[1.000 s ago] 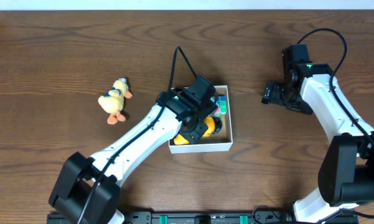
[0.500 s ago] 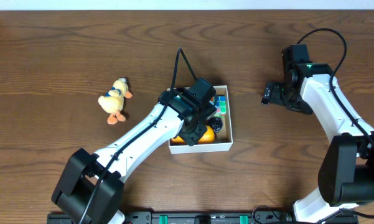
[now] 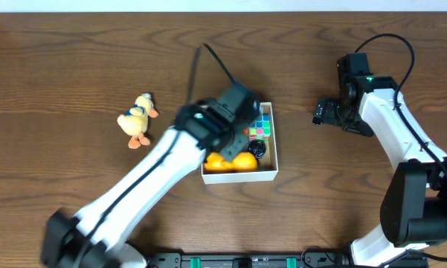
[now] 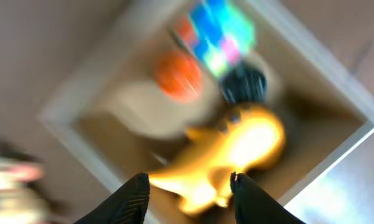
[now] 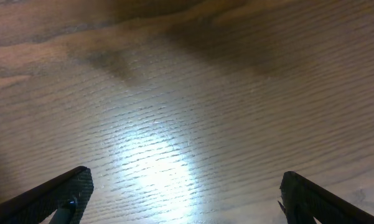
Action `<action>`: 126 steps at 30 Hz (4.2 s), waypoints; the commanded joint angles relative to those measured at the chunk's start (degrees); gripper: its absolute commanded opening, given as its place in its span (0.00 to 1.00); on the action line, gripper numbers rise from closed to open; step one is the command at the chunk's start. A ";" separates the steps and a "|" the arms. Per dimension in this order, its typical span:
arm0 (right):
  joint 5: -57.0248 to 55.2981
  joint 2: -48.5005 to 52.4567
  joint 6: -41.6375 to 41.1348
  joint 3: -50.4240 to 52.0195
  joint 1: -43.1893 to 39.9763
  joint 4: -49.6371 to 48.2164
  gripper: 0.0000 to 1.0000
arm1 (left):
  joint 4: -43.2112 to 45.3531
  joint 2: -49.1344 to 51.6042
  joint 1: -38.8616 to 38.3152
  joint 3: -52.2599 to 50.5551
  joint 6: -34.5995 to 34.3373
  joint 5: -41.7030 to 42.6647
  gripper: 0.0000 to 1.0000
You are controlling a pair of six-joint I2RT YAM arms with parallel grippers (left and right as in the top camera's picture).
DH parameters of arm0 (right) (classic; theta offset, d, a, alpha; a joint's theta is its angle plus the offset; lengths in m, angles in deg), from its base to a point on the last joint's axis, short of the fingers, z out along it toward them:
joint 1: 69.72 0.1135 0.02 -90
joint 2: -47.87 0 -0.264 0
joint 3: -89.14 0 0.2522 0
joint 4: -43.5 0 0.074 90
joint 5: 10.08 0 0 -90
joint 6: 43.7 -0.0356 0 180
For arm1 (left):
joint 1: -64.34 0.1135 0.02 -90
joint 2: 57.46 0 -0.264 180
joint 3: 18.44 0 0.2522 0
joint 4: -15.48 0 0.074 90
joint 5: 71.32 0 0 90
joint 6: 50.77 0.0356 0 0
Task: Pack container
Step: 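Lower the dinosaur into the box and open the left gripper, then move the left gripper to the yellow plush duck and grasp it, then carry the duck with the left gripper into the box, then press the duck down into the box with the left gripper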
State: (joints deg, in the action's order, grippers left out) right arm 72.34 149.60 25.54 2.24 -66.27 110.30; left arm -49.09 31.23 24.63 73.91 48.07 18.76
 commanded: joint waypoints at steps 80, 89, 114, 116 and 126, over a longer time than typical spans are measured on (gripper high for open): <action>-1.22 -0.15 1.14 -1.20 -0.55 0.83 0.99 | -1.01 5.27 8.26 7.08 11.32 4.94 0.06; -1.22 -0.15 1.11 -1.20 -0.55 0.83 0.99 | -1.81 15.82 6.58 7.08 13.42 5.92 0.06; -1.25 -0.15 1.14 -1.20 -0.55 1.29 0.99 | -1.81 25.68 8.94 7.08 24.81 -2.27 0.43; -1.25 -0.15 1.14 -1.20 -0.55 1.38 0.99 | -1.79 25.68 9.55 7.08 24.81 -2.29 0.50; -1.25 -0.15 1.14 -1.20 -0.55 1.64 0.99 | -1.81 25.59 10.03 7.15 24.76 -2.29 0.82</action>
State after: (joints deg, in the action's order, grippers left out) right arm 72.32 149.60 25.96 2.24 -66.27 111.74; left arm -50.55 56.69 34.34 81.32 72.61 17.40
